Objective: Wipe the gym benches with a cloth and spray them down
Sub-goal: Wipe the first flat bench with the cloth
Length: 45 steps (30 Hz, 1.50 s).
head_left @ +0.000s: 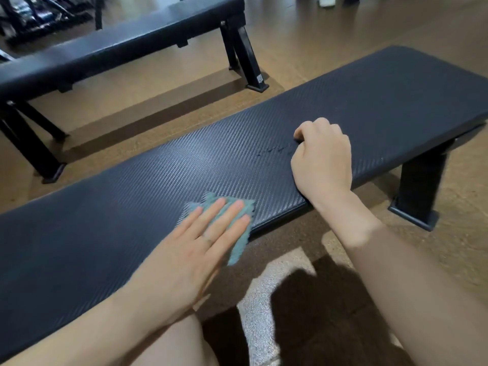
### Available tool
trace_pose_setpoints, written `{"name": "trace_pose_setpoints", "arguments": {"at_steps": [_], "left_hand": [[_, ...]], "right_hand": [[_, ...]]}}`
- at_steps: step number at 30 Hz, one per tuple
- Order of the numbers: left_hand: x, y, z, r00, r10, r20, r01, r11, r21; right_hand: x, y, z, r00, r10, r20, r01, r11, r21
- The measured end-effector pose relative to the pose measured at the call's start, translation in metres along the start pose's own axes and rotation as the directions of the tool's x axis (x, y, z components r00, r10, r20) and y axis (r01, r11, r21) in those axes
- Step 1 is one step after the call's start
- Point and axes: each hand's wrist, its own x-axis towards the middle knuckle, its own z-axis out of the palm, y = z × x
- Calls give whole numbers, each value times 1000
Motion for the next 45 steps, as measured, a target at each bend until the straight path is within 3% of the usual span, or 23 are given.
{"name": "trace_pose_setpoints", "arguments": {"at_steps": [4, 8, 14, 18, 23, 26, 33, 37, 42, 45], "left_hand": [[11, -4, -2, 999, -26, 38, 27, 999, -25], [69, -2, -7, 995, -83, 61, 93, 979, -183], [65, -19, -10, 995, -69, 78, 86, 966, -243], [69, -37, -8, 994, -80, 81, 98, 960, -263], [178, -85, -1, 943, -312, 118, 333, 898, -287], [212, -91, -3, 911, -376, 167, 410, 867, -285], [122, -17, -6, 992, -110, 57, 120, 964, -236], [150, -48, -1, 998, -68, 12, 68, 953, -296], [190, -138, 9, 955, -283, 92, 297, 889, -350], [144, -164, 11, 917, -367, 159, 399, 827, -396]], "right_hand": [[0, -3, 4, 1000, -8, -8, 7, 999, -53], [1, 0, 10, 998, -39, -43, 35, 995, -93], [6, 5, 18, 978, -13, 207, 56, 977, -204], [4, 4, 20, 987, -16, 160, 51, 974, -219], [5, 2, 23, 991, -14, 134, 44, 975, -219], [5, 6, 23, 995, -22, 95, 40, 982, -186], [5, 3, 23, 998, -5, 67, 17, 983, -181], [6, 5, 21, 997, 7, 81, 5, 988, -151], [9, 5, 20, 997, 14, 70, -5, 993, -121], [8, 3, 19, 997, 15, 74, -6, 993, -121]]}}
